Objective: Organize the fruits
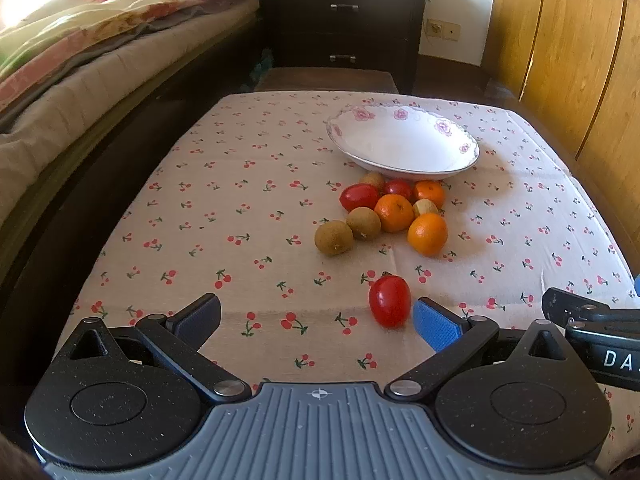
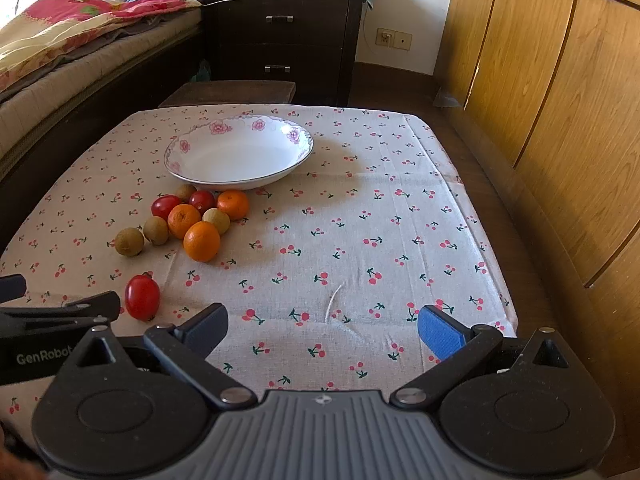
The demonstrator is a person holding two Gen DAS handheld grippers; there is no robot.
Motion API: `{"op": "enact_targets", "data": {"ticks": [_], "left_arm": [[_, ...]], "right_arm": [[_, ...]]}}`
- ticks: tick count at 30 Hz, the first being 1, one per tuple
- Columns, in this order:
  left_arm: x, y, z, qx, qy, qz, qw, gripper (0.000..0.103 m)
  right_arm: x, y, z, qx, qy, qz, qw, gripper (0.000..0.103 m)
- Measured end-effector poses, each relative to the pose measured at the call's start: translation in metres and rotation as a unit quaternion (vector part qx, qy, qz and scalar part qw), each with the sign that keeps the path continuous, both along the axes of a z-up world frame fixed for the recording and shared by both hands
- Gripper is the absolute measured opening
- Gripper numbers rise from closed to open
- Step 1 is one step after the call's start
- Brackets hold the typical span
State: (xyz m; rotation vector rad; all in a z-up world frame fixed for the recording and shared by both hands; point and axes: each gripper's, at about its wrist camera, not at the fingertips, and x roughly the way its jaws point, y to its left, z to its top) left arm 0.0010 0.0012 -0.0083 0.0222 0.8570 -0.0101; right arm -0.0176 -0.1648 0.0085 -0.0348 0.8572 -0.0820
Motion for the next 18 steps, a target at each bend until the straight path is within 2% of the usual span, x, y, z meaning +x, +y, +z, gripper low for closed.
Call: {"op": "enact_targets", "data": {"ticks": [18], "left_arm": [[0.0001,0.0007,-0.0016,0.002,0.006,-0.001,1.0000,0.103]], "right_arm": [[0.0020,0.0037,-0.0037,-0.003,0.007,0.003,1.000,0.102]]}}
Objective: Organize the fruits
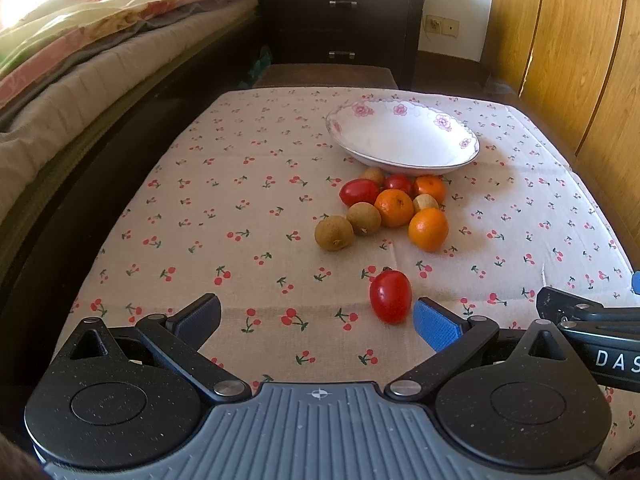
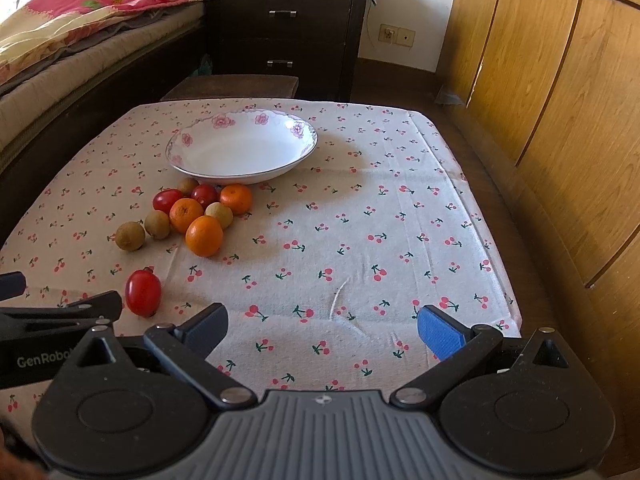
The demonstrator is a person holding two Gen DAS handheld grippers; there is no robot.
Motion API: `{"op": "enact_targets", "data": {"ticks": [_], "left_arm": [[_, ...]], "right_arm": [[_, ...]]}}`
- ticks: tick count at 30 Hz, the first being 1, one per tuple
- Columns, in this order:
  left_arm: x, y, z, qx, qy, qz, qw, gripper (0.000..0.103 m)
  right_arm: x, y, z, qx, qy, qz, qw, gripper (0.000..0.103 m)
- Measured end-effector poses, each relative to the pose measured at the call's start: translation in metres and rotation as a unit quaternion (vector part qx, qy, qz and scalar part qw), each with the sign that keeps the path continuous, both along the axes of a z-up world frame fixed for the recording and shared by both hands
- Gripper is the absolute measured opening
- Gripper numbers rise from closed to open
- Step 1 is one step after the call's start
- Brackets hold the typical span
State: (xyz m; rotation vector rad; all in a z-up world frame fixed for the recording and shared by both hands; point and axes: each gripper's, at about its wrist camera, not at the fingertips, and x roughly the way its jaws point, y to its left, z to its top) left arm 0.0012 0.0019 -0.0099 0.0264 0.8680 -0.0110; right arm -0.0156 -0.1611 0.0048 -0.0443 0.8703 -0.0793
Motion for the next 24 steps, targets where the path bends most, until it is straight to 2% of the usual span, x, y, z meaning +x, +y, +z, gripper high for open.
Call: {"op": "enact_targets", "data": {"ticks": [24], "left_arm": [[0.0016,0.0070,-0.0010,0.005,0.003,0.006,1.0000,0.103]], "right_arm": [[0.0044,0.0080,0.0011,0.003,0.008,0.008,1.000,0.102]]}}
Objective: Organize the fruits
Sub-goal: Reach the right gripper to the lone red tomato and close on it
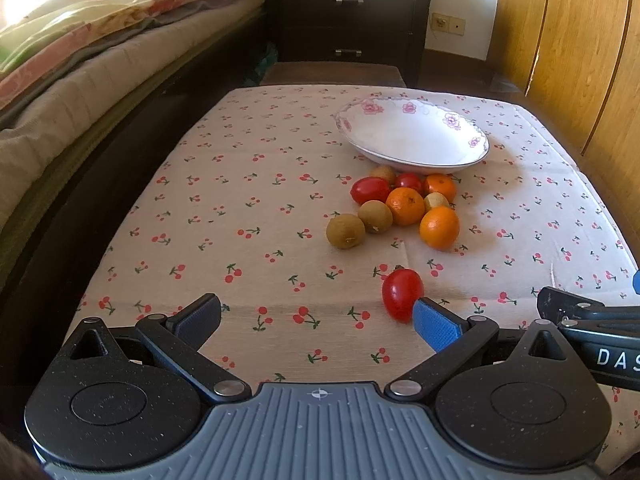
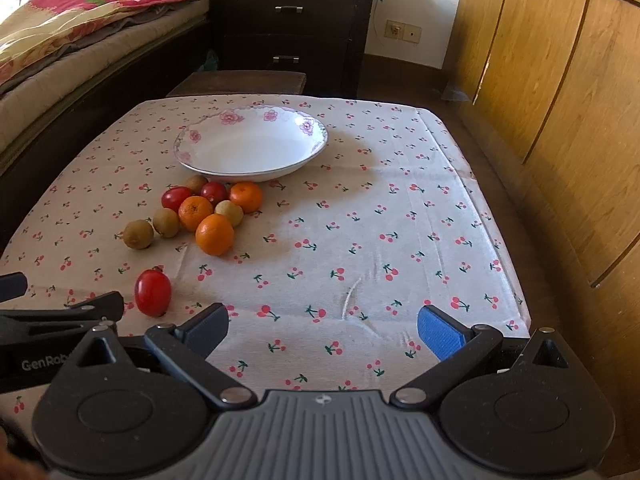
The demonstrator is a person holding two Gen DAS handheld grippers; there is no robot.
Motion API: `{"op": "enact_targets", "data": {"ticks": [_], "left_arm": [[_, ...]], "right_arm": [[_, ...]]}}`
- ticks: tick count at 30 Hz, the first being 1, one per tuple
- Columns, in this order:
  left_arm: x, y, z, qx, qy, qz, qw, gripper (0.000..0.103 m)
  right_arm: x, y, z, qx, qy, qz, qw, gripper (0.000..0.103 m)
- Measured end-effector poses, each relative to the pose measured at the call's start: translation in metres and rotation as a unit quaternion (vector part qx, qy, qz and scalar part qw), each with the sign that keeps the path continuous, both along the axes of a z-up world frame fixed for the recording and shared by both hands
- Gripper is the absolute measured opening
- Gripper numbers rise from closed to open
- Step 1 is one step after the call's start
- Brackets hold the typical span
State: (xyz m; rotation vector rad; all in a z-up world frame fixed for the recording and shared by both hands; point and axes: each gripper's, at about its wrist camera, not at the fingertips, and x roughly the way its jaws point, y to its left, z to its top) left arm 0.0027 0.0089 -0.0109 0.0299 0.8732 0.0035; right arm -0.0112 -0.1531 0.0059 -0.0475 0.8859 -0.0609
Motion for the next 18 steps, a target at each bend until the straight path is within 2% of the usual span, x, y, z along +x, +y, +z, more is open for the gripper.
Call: {"op": "enact_targets", "data": {"ticks": [10,18], "left_arm": [[0.005,0.016,-0.005,0.006,0.011,0.011,0.9999,0.103],[0.003,0.033,-0.008,0.009,0.009,0.015,0.9998,0.103]], "right_arm": [[0.009,0.018,-0.005,0.009,0.005,0.026,1.000,0.097],[0.016,0.041,-0.007,0.020,0.003,0.076,0.997,0.080]]}}
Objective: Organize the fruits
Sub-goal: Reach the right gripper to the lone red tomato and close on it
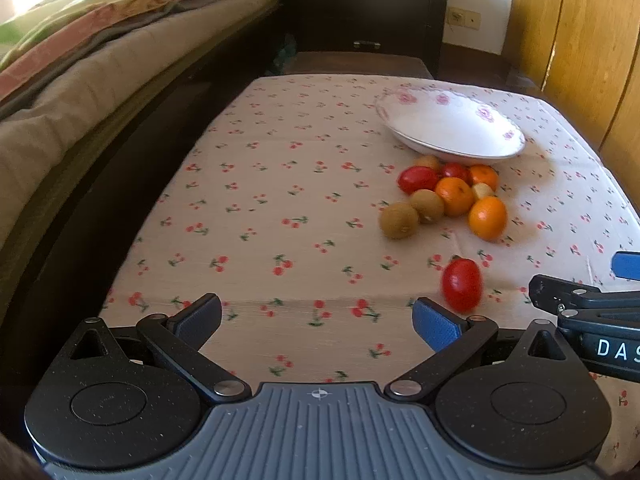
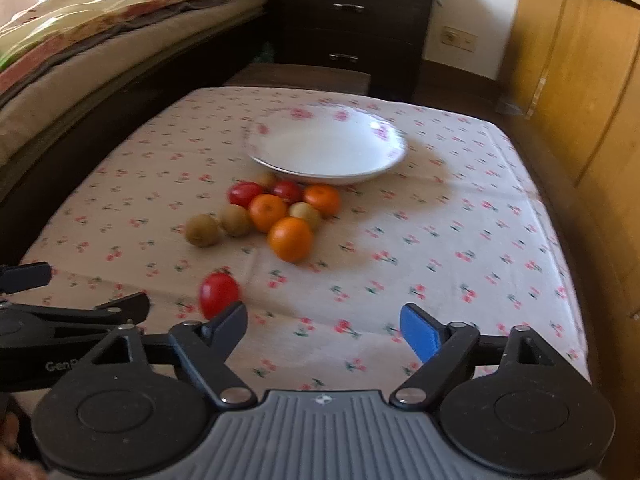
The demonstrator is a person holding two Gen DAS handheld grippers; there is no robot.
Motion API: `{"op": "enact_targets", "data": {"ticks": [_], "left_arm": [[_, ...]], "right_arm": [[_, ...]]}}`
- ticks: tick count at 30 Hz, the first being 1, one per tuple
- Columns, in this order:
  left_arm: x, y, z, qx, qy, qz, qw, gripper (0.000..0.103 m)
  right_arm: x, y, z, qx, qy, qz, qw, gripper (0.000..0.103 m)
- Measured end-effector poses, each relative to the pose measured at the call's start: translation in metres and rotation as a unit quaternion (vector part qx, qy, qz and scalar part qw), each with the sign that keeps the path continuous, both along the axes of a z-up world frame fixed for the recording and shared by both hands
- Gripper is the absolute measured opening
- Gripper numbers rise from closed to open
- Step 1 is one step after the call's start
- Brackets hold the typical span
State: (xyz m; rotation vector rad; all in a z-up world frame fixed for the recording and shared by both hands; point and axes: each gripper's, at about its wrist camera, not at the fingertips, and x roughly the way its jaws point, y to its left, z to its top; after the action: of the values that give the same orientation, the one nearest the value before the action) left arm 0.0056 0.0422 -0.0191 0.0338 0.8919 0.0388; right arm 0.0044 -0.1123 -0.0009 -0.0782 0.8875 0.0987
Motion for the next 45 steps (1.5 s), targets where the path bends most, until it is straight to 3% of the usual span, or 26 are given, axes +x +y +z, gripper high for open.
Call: {"op": "enact_targets", "data": {"ticks": [9,17,25,34,37,45], "left_arm": [[0.002,0.018,-0.005,0.006,0.009,0.010,0.9999,0.099],[0.004,0.025,-0.007,0.008,0.020,0.021,0.9995,0.098],[0.005,0.032,-0.007,0.004,0.027,0.034,0.9990,0.100],[0.004,0.033,-0.006,-0.004,0.025,0.033,0.9991,0.100],[0.004,0.033,-0.004,-0.011,0.024,0.031,0.9992,0.101],[0.003,0.035,0.000,-0.028,0.020,0.029,0.9990,0.101]], "right_arm": [[0.012,0.027,-0.006,0.035,0.018,0.062,0.997,0.048],[0.030,0.037,-0.011,0.063,0.044,0.098,0.992,0.031],[0.033,0.047,-0.012,0.038,0.039,0.121,0.991,0.021],[0.028,0.046,-0.008,0.035,0.045,0.138,0.989,0.018],[0.026,0.045,-0.006,0.040,0.050,0.145,0.987,0.005],[0.030,0.039,0.002,0.066,0.048,0.120,0.989,0.009]]}}
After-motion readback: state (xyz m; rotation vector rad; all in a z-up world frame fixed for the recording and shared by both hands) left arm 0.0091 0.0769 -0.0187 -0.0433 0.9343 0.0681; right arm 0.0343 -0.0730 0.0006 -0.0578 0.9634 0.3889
